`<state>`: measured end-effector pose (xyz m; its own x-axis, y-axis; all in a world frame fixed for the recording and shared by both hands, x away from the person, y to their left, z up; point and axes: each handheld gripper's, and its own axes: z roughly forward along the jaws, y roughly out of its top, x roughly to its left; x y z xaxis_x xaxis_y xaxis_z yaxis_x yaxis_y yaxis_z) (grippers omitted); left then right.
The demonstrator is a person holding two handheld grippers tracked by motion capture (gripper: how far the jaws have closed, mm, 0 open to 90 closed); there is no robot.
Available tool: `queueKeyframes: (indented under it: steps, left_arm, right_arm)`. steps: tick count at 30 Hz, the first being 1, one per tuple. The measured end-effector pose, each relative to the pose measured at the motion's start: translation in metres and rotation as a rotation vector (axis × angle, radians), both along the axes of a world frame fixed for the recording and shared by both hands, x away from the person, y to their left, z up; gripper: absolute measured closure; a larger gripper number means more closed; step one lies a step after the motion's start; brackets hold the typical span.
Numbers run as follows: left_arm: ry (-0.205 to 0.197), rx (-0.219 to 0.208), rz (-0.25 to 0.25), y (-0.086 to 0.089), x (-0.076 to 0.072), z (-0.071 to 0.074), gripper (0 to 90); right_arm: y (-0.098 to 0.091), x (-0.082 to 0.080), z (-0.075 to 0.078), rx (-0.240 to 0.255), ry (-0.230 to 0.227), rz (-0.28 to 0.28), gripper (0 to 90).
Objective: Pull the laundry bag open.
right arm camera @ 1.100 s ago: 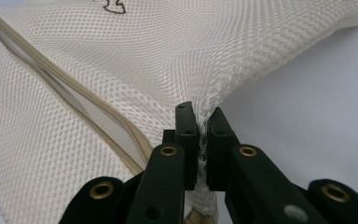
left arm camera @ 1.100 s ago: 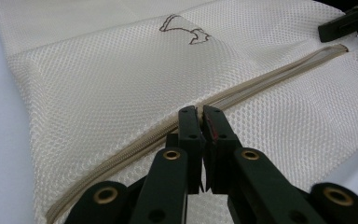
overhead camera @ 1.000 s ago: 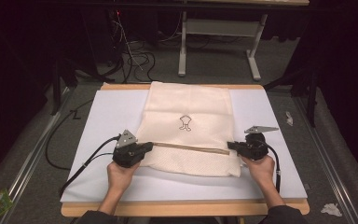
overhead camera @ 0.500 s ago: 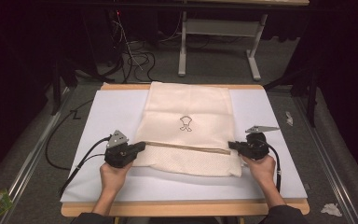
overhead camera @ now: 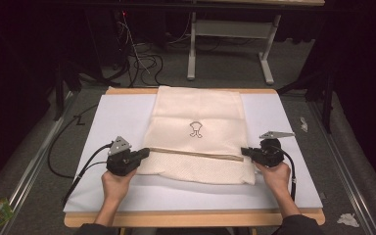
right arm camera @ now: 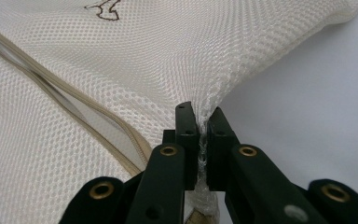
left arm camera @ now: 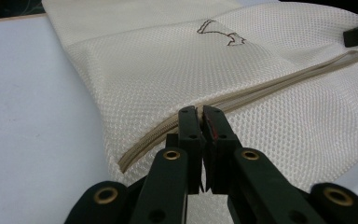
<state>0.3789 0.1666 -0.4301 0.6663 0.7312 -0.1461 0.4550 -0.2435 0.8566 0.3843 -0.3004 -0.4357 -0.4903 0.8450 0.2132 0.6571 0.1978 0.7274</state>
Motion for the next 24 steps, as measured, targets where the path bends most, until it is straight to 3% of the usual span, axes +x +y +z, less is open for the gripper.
queueKeyframes:
  steps: [24]
  left_arm:
    - [0.006, -0.005, 0.015, 0.0098, -0.0048, -0.0033, 87.3]
  right_arm:
    - [0.0004, 0.0066, 0.0058, -0.015, -0.002, -0.013, 87.9]
